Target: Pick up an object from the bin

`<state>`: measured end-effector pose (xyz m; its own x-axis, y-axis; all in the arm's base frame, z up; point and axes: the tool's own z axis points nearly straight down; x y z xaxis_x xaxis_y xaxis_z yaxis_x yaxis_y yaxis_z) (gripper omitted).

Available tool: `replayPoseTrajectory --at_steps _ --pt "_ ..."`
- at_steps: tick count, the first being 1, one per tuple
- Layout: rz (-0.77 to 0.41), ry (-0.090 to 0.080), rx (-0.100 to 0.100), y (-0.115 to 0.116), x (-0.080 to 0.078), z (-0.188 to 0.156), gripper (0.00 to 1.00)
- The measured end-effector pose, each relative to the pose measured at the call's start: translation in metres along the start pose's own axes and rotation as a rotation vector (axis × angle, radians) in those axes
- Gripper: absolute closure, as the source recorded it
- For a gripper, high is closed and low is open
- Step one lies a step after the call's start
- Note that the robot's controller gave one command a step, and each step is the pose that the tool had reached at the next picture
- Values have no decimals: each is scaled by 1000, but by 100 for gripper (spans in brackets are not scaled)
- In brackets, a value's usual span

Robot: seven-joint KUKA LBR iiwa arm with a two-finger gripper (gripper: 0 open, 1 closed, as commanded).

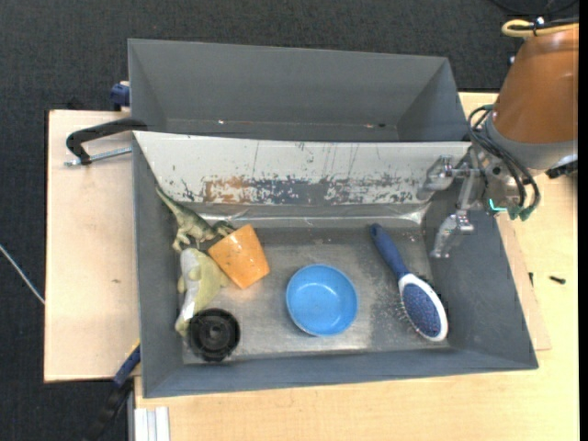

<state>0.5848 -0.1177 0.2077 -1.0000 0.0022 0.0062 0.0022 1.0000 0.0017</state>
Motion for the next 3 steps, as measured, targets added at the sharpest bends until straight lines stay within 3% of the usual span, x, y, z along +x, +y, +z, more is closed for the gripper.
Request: replayPoseTrajectory --at_steps 1,2,3 --pt "-252 -22 6 12 7 101 0" --pt "-128 -25 7 2 16 109 0" --pt "-124 -21 9 0 18 108 100"
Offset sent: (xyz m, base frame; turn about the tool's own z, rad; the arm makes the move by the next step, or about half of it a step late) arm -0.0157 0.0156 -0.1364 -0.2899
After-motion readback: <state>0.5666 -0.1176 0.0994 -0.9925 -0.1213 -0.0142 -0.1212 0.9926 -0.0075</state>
